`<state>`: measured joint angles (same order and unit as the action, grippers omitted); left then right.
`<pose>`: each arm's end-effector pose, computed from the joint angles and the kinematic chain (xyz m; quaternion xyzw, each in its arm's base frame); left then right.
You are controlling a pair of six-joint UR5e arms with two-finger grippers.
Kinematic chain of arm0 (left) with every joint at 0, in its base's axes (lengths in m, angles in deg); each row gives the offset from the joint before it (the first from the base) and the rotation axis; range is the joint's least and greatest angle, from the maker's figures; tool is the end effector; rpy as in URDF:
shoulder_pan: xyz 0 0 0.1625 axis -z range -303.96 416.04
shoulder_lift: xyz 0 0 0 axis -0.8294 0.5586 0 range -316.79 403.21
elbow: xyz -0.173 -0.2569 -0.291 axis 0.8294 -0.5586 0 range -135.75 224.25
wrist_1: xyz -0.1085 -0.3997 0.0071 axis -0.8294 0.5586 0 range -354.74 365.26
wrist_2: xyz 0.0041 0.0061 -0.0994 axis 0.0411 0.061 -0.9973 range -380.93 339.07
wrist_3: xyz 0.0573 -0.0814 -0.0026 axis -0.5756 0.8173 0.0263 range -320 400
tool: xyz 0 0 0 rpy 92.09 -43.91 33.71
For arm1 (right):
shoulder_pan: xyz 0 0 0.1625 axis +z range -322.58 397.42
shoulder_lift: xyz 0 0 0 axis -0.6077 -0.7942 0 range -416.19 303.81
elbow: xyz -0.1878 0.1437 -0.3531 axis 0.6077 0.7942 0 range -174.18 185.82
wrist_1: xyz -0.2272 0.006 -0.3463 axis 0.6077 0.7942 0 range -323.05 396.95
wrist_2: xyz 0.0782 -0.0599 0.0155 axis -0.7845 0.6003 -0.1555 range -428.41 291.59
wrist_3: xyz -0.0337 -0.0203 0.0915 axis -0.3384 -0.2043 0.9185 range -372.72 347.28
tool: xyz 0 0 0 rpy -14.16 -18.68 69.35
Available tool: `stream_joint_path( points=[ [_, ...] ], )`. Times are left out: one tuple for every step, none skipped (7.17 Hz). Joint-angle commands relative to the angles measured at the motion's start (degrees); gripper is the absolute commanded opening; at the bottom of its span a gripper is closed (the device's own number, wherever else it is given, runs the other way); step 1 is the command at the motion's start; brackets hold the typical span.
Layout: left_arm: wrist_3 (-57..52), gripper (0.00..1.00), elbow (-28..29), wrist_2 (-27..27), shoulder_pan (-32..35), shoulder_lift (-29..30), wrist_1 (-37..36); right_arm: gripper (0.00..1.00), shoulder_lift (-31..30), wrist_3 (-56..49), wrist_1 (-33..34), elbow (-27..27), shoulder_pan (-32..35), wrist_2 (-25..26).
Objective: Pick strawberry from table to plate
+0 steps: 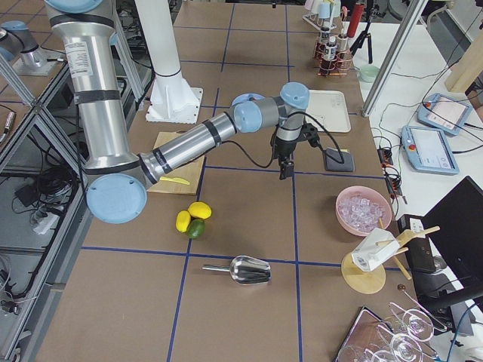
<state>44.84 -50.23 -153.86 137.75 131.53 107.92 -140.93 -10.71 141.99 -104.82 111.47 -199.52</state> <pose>0.0065 -0.4990 0.6119 0.0829 0.3745 0.0768 0.9203 -0.0732 -0.5031 0.4694 0.0328 -0.3590 -0.1460 0.9212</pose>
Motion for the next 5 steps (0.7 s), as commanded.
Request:
stream_joint_path(
  points=[
    [-0.01,1.0,0.09,-0.05,0.2,0.02,-0.09,1.0,-7.0,-18.09,-0.89,7.57,13.07,-6.75],
    [-0.01,1.0,0.0,-0.05,0.29,0.02,-0.09,1.0,-7.27,-26.44,-3.33,15.2,17.49,-9.75],
    [-0.01,1.0,0.09,0.03,0.29,-0.07,-0.09,1.0,-7.19,-27.14,-8.23,18.93,18.75,-9.78],
    [0.07,1.0,0.09,0.04,0.38,-0.16,-0.09,1.0,-6.75,-27.14,-10.63,21.15,18.68,-8.56],
    [0.08,1.0,0.09,0.38,0.29,-0.51,-0.18,1.0,-7.09,-26.79,-10.74,22.47,18.68,-7.94]
  ],
)
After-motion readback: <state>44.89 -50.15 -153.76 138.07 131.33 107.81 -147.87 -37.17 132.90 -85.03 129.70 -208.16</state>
